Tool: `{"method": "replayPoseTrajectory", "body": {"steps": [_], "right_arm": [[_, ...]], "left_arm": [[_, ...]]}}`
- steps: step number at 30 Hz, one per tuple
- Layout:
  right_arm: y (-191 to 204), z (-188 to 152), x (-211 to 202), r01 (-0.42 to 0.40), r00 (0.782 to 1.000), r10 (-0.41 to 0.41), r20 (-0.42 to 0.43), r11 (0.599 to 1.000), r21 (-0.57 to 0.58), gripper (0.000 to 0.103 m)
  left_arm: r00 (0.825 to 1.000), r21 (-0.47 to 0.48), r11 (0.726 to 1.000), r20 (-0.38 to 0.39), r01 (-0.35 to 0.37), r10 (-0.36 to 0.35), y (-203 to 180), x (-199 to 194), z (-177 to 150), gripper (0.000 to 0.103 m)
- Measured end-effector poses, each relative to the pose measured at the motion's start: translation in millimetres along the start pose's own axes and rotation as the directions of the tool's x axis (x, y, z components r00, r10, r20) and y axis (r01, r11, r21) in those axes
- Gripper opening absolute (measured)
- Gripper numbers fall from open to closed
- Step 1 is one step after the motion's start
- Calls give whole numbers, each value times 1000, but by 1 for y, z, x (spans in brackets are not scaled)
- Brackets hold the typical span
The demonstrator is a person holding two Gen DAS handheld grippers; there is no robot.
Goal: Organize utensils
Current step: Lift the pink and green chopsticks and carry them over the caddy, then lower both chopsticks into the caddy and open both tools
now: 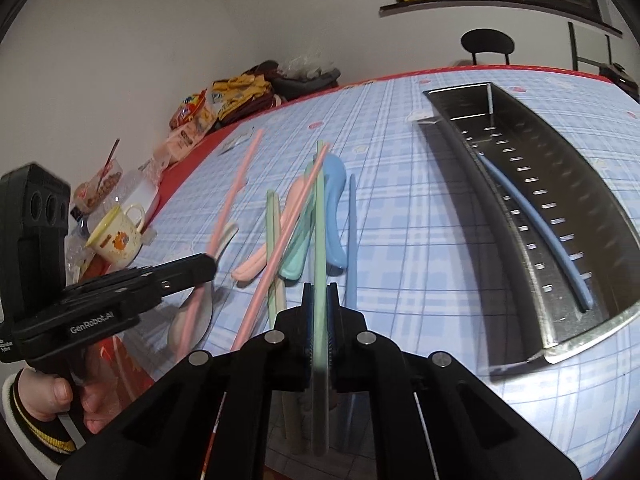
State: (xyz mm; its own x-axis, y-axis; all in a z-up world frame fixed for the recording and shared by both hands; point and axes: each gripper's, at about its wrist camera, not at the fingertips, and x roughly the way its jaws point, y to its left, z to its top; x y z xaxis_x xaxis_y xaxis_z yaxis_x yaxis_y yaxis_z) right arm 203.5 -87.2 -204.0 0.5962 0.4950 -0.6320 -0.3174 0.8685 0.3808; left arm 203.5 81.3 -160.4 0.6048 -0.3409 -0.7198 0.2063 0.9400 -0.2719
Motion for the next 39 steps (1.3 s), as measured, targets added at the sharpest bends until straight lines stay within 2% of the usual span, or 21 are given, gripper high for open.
{"method": "replayPoseTrajectory", "body": {"steps": [6,14,19,28,33,39], "right_arm": [[-14,3,-15,-23,998,18,59,997,74,7],[-29,11,-38,-31,994,22,110,996,89,7],[-44,27,-52,-24,989,11,149,996,86,7],[-91,77,-70,63,973,-66,220,998,20,7],[-123,81,-66,67,973,-72,221,997,33,7],[-136,77,-52,76,983,-84,163,996,56,7]], "left_arm": [[997,-19,1000,76,20,-18,2,-30,7,10],[989,-49,997,134,65,-58,-7,-49,22,10],[983,-97,988,151,120,-105,-21,-41,35,10],[966,-142,964,156,226,-204,-73,-3,71,10],[950,-199,934,156,298,-270,-101,33,82,10],[927,-324,869,151,374,-343,-114,80,83,10]]}}
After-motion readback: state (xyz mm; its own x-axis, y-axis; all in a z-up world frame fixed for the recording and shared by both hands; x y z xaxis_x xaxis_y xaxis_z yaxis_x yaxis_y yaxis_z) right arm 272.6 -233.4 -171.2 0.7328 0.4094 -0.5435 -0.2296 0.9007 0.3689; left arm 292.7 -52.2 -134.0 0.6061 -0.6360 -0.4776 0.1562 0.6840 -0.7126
